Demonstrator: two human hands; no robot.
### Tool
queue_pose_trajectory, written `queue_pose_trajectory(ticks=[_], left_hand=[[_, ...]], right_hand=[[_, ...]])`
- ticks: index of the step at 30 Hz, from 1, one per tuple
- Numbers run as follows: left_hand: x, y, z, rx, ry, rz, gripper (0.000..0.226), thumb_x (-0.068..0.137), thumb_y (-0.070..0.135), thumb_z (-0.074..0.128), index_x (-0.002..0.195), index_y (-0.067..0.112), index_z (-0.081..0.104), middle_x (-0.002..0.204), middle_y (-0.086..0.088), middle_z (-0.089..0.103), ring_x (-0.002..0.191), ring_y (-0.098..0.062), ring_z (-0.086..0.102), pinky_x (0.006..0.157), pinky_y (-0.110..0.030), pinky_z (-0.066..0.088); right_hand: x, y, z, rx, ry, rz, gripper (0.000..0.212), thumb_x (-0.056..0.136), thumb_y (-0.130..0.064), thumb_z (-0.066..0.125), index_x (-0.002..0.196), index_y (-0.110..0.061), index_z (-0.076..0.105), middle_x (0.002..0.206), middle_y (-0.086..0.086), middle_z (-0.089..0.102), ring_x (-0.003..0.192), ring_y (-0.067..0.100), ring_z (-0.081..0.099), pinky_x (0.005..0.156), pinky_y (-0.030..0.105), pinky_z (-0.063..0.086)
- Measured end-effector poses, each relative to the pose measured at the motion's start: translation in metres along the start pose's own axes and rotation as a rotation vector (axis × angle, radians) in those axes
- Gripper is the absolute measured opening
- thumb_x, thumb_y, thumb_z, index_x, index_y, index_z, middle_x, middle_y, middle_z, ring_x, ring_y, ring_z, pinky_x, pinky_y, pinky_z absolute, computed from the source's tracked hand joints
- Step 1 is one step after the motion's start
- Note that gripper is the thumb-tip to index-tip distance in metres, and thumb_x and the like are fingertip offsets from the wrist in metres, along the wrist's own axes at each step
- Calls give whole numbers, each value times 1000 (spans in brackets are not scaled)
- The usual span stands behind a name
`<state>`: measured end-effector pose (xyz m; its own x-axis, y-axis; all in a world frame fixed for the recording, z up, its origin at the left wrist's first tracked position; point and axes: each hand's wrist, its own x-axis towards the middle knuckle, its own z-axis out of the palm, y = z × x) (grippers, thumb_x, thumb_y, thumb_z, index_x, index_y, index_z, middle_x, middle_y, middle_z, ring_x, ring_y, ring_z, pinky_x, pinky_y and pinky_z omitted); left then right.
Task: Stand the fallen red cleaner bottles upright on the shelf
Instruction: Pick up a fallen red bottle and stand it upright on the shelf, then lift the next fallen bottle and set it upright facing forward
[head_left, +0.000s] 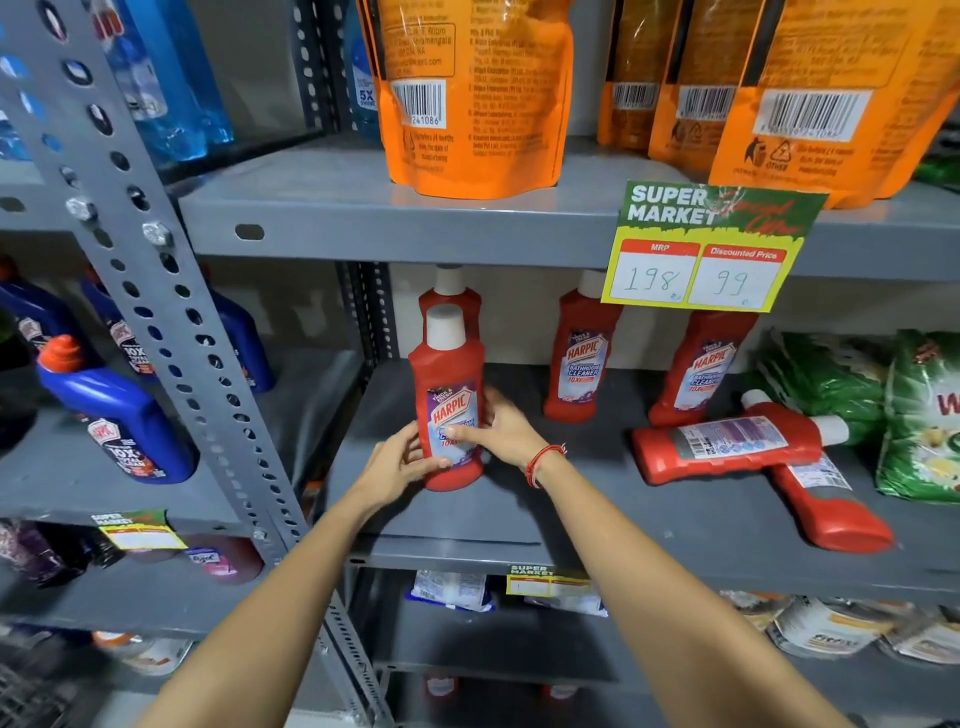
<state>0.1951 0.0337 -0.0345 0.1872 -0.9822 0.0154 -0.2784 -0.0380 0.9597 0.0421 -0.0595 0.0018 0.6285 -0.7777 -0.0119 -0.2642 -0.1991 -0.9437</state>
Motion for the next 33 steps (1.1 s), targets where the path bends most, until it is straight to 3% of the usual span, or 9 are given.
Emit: queue_pose_trajectory(ticks=[4,10,13,16,21,25,28,30,33], left_hand=[[10,7,-17,160,-83,-9,48,76,12,72,120,13,53,103,0,69,86,4,67,81,-14,54],[12,-7,-25,178,-64,-12,50,74,22,74,119,14,55,114,-6,69,100,-13,67,97,-36,51],[8,-8,-21,151,-10,-38,48,72,25,75,115,12,58,108,-3,70,102,-19,67,87,-29,56],[-9,-9,-2,40,206,-36,45,74,17,75,115,14,56,107,-1,65,103,-18,64,70,-11,52],[-45,-5,53,34,670,119,30,77,25,72,102,24,57,100,-10,62,80,-25,65,64,-26,52],[-29,25,106,149,428,283,22,79,23,70,99,22,60,89,-6,61,74,-17,61,65,-26,52],[6,51,152,289,228,400,24,82,27,67,102,14,63,98,-7,62,84,-8,59,73,-12,46],[34,63,178,424,95,398,33,86,33,59,111,11,61,111,-10,64,101,-17,60,89,-20,45],[77,79,217,564,-106,329,42,91,35,50,126,11,52,131,-15,54,120,-29,51,102,-39,42]], right_hand=[[-1,4,4,-12,60,2,57,68,-15,81,117,-13,51,121,14,64,109,26,63,98,48,50],[-4,10,23,-33,201,-41,60,65,-28,82,116,-16,53,115,14,67,102,27,66,91,49,54],[-8,5,22,-13,191,-54,58,69,-22,81,118,-10,51,117,16,66,103,28,65,93,48,53],[-17,3,20,8,172,-66,62,70,-20,80,122,-9,48,120,14,64,106,23,63,96,42,52],[-53,23,-21,156,462,-6,51,76,-28,75,118,-7,55,109,7,63,100,17,60,84,23,47],[-78,65,-82,268,917,134,25,79,-20,72,95,-8,57,88,14,63,81,25,60,66,8,44],[-98,95,-131,228,1241,334,30,81,-22,68,93,4,58,96,27,65,90,38,62,76,32,46],[-108,106,-156,198,1317,436,38,82,-25,67,95,10,58,102,31,64,93,42,62,75,41,44],[-113,121,-187,374,1253,462,44,80,-33,68,98,6,61,101,20,67,79,30,59,68,33,39]])
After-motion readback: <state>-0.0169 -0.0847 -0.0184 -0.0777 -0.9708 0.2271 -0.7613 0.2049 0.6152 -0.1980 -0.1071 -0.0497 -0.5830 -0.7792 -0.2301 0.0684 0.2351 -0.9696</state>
